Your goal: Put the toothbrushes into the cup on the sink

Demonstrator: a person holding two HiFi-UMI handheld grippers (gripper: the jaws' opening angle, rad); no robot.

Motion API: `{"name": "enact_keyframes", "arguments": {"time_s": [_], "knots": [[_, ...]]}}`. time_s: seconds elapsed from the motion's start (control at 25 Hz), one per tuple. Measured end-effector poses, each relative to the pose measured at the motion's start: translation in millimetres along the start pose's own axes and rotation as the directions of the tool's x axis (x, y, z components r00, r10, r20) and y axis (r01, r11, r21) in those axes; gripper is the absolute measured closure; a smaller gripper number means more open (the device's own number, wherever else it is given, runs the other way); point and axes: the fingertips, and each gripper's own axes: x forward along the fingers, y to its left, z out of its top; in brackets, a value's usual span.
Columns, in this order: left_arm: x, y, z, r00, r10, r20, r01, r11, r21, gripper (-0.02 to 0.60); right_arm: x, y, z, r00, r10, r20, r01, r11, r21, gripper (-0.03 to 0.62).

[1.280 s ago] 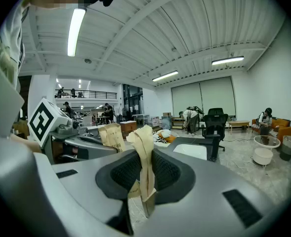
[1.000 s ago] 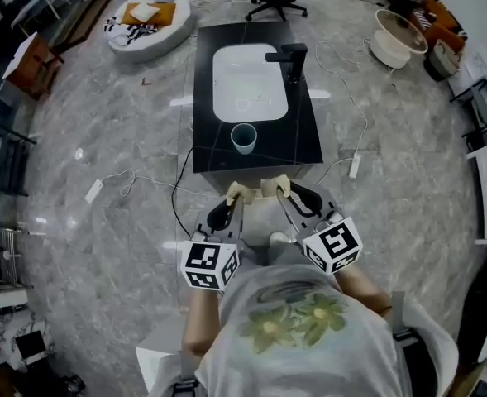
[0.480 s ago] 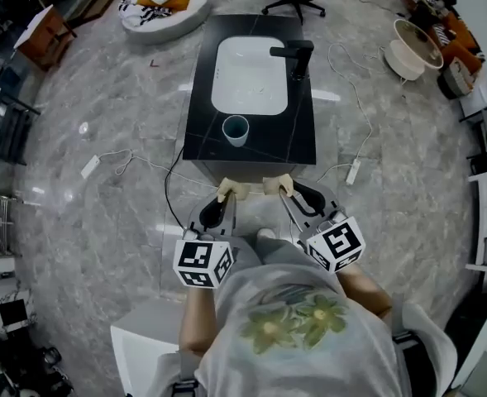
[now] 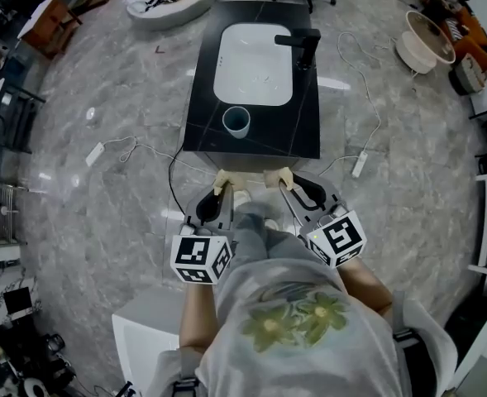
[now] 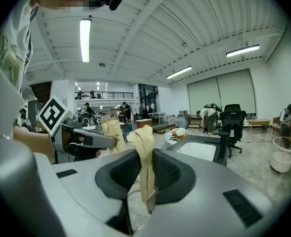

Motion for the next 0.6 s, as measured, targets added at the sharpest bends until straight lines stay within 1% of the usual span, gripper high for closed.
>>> {"name": "enact_keyframes", "arguments": {"time_s": [0.28,0.6], "knots": [[25,16,5,1.000,-0.003,-0.007,0.003,1.000,-0.012,0.548,19,-21,10,1.000,-0.008,0.011,0.008,1.000,-0.003,0.505],[57,47,42,0.999,-0.011,0.032,0.011,1.000,0.001,0.548,57,-47,40,0.999,-0.027,0.042,0.028,0.999,-0.026,0.505]]}}
